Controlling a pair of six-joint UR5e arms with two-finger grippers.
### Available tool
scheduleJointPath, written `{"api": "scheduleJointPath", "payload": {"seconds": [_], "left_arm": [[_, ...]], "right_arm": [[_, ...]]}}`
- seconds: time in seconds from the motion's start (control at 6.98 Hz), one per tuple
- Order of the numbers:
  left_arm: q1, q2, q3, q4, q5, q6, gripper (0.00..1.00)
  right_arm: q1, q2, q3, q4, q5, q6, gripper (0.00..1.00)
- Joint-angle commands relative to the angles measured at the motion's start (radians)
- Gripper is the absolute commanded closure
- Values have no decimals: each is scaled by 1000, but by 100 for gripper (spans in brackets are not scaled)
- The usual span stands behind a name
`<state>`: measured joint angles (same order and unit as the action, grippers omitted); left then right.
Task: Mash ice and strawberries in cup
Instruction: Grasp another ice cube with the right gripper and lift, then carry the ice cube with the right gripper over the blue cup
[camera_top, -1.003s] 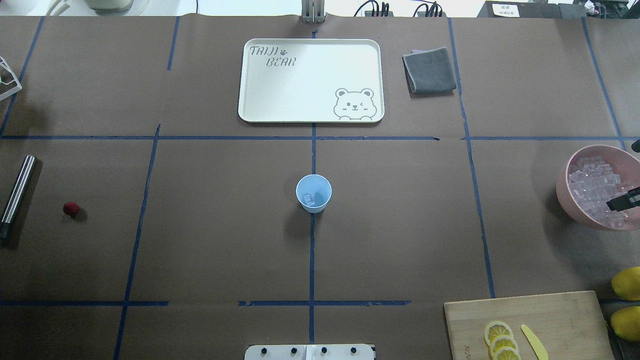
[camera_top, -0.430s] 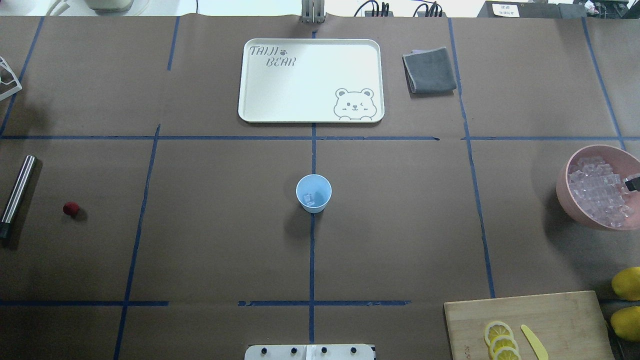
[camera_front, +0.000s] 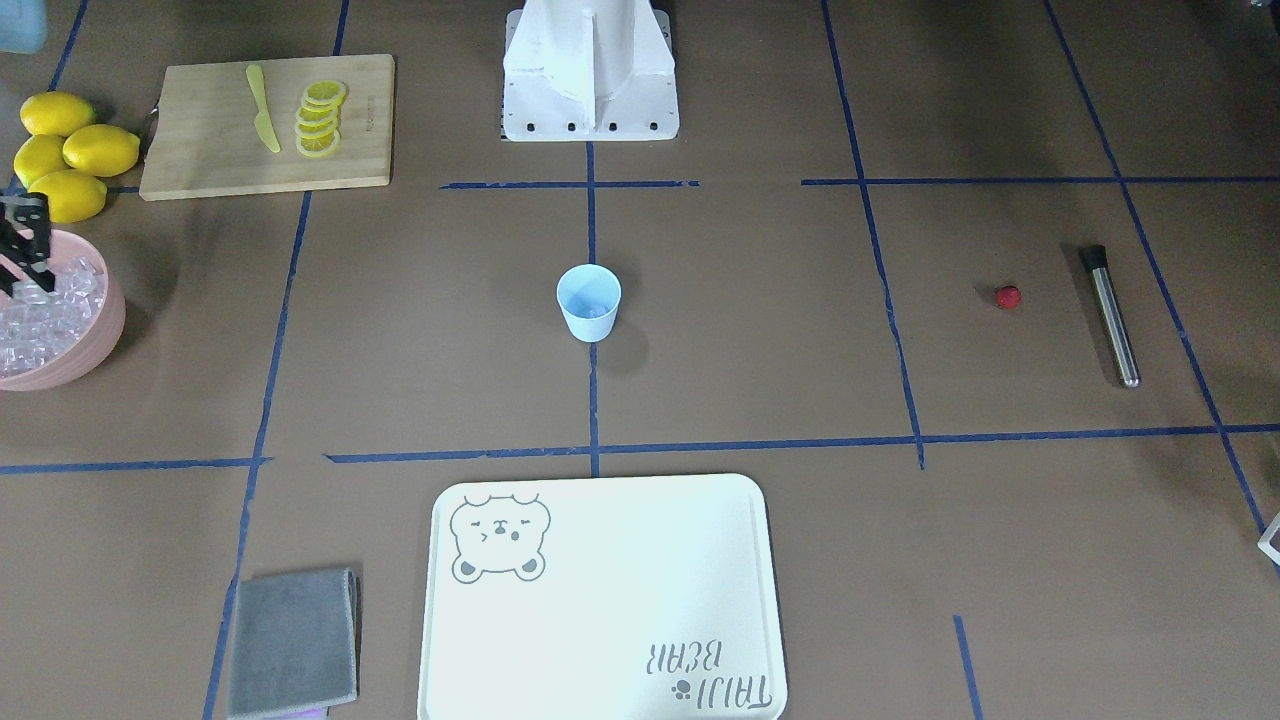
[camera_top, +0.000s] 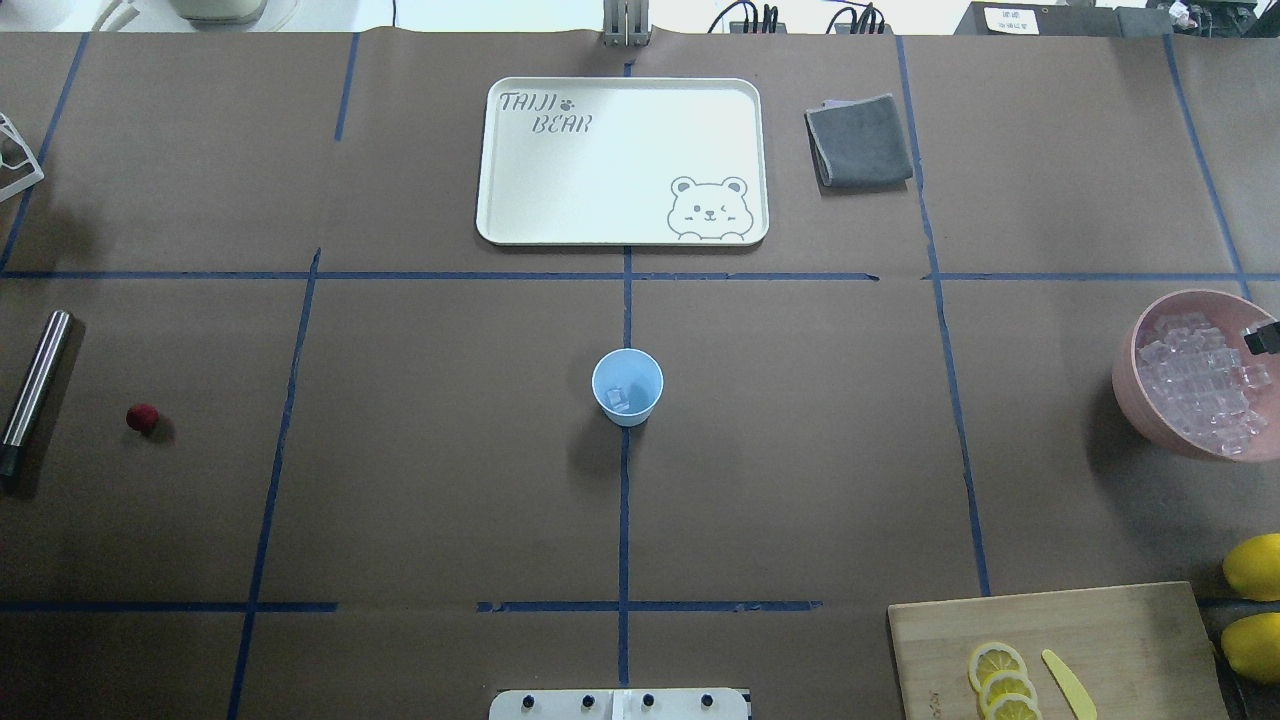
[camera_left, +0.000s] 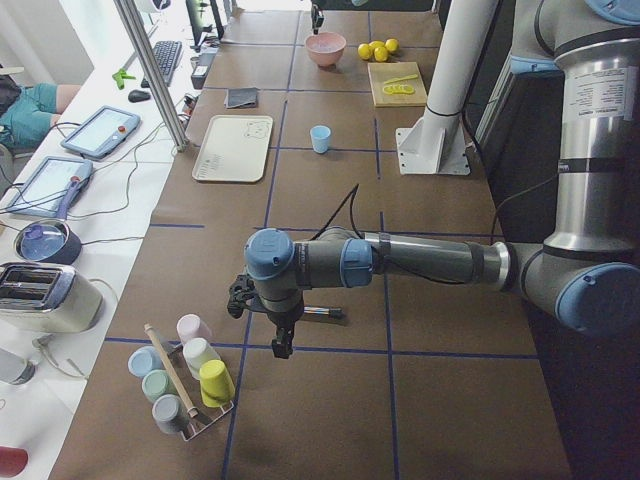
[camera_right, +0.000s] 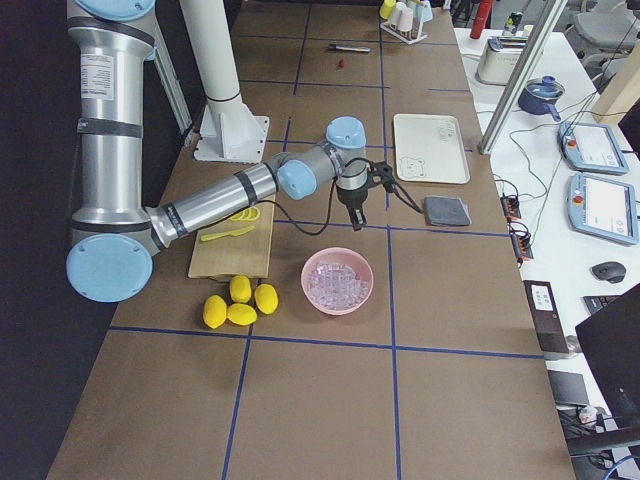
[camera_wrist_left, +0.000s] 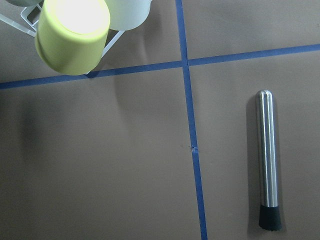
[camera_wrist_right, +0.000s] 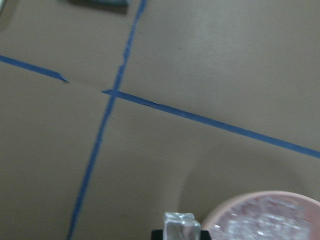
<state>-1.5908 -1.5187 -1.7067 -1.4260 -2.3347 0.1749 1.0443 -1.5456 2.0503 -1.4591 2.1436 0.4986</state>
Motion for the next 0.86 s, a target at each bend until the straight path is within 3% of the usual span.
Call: {"api": "scheduleJointPath", "payload": {"seconds": [0.0, 0.29, 0.43, 0.72], "left_arm": [[0, -5, -1, -2, 0, 0, 0], [0, -5, -1, -2, 0, 0, 0], [0, -6, -1, -2, 0, 0, 0], [2, -6, 1, -2, 0, 0, 0]], "right_arm": [[-303, 206, -16, -62, -186, 342, 87], [-494, 579, -187, -284, -357, 591, 86], [-554, 663, -238, -291, -405, 674, 85], [-590, 754, -271, -293, -410, 747, 85]]}}
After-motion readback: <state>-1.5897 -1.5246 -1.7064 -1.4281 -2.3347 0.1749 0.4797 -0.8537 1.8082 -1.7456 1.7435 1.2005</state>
